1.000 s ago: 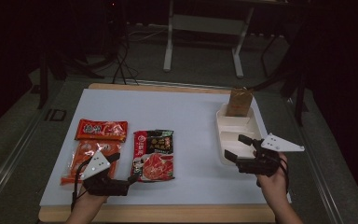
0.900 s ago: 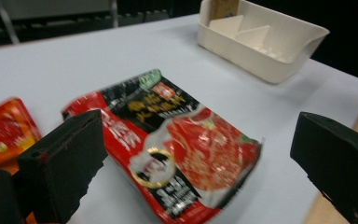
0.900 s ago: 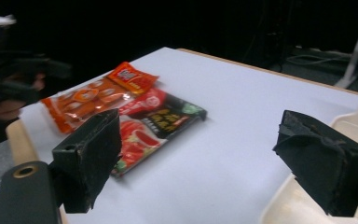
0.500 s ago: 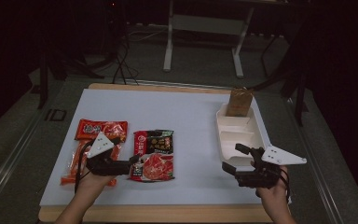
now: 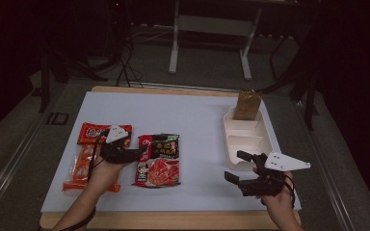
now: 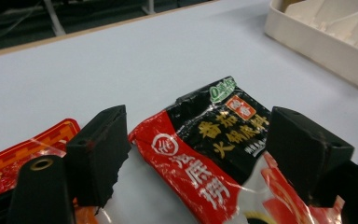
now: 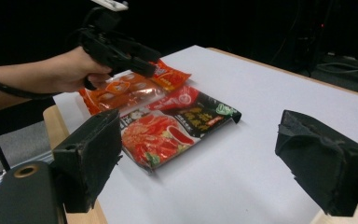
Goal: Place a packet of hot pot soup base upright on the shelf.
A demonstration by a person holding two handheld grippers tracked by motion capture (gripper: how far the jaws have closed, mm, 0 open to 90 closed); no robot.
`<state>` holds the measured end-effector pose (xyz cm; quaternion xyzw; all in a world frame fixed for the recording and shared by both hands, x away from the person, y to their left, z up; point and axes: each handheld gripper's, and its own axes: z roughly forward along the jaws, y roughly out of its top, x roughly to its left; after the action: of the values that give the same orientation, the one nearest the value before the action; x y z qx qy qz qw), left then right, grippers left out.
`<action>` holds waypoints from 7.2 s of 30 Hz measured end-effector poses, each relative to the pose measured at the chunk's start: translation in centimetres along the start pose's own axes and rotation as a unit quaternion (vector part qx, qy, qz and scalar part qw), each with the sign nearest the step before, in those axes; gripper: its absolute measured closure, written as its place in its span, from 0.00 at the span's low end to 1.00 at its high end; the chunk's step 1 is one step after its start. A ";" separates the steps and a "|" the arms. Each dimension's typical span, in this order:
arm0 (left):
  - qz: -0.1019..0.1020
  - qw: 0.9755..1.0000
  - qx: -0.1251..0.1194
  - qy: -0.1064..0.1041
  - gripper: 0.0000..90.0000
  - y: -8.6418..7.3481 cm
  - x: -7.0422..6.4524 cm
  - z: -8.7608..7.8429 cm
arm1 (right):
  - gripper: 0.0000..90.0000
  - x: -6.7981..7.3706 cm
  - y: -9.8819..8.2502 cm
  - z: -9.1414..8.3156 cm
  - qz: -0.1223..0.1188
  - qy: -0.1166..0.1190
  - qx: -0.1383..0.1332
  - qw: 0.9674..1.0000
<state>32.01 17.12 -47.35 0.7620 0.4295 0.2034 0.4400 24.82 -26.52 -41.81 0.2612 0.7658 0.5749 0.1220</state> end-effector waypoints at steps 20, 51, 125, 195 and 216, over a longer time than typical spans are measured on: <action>-0.028 0.997 0.071 -0.001 0.42 0.3 3.4 5.4 | 0.16 0.1 -0.4 0.3 0.009 0.012 0.008 1.000; -0.069 0.986 0.153 -0.025 0.53 -0.8 4.8 8.9 | 0.16 0.3 -0.7 0.9 0.018 0.020 0.021 0.999; 0.111 0.993 -0.020 -0.023 0.98 5.1 -5.2 -1.5 | 0.12 -0.4 0.6 0.5 0.006 -0.041 -0.001 0.999; 0.065 0.959 -0.209 -0.179 0.67 9.1 -8.7 -5.3 | 0.88 -1.0 8.7 3.2 -0.023 0.026 -0.025 0.999; 0.050 0.973 -0.189 -0.119 0.03 5.7 -7.8 -6.7 | 0.88 -6.2 11.7 0.7 -0.021 -0.035 -0.054 0.998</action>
<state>25.83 12.57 -38.42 0.7038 0.2894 0.2109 0.6135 33.38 -26.92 -31.67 0.2577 0.7342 0.6034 0.1745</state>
